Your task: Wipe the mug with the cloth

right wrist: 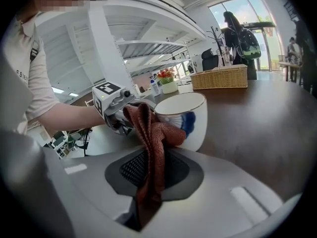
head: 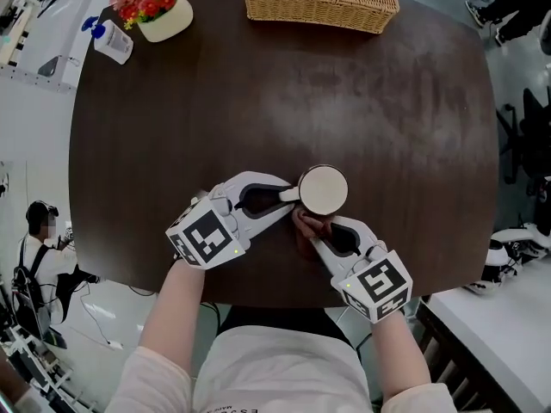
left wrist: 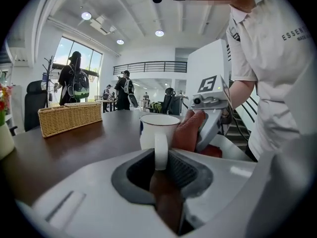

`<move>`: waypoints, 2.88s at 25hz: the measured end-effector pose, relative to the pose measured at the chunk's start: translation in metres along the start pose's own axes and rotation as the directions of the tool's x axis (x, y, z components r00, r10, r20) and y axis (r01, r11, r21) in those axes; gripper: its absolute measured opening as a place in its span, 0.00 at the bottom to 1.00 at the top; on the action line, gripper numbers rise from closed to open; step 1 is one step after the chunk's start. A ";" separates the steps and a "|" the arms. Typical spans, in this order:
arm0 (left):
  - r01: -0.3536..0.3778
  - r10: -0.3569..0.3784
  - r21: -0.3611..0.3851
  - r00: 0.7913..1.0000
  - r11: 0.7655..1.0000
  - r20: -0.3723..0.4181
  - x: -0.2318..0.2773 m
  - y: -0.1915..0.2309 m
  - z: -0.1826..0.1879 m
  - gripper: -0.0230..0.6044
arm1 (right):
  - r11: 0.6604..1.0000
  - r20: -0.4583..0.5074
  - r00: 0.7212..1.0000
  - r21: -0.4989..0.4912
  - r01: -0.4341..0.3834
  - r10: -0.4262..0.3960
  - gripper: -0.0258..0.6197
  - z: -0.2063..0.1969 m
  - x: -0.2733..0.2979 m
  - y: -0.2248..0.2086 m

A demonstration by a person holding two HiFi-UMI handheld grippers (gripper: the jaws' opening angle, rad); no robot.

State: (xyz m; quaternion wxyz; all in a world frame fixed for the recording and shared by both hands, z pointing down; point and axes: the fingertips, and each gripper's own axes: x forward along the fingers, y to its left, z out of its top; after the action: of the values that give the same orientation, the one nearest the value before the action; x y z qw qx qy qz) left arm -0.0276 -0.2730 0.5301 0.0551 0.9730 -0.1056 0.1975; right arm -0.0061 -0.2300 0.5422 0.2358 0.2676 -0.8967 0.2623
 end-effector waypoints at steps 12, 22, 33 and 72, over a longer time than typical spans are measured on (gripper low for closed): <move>0.065 -0.064 0.048 0.998 0.997 -0.025 -0.010 -0.001 -0.008 0.17 | 0.973 -0.011 0.976 0.078 0.219 -0.219 0.17 -0.002 -0.040 -0.078; 0.118 -0.116 0.051 0.992 0.992 -0.051 -0.021 -0.006 -0.014 0.17 | 0.980 -0.041 0.986 -0.118 0.158 -0.164 0.17 0.036 0.002 -0.086; 0.108 -0.105 0.041 0.992 0.993 -0.063 -0.027 -0.002 -0.016 0.17 | 0.957 -0.152 0.983 -0.282 0.062 -0.108 0.16 0.009 -0.003 -0.036; 0.181 -0.183 -0.039 0.982 0.983 -0.043 -0.035 0.010 -0.015 0.17 | 0.725 -0.315 0.767 -0.265 -0.636 0.558 0.16 0.115 0.054 -0.016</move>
State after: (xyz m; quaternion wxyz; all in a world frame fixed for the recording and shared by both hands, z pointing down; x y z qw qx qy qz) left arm -0.0670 -0.2736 0.5311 0.0924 0.9726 -0.0182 0.2125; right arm -0.0697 -0.3293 0.4916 0.2771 -0.1142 -0.9360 0.1845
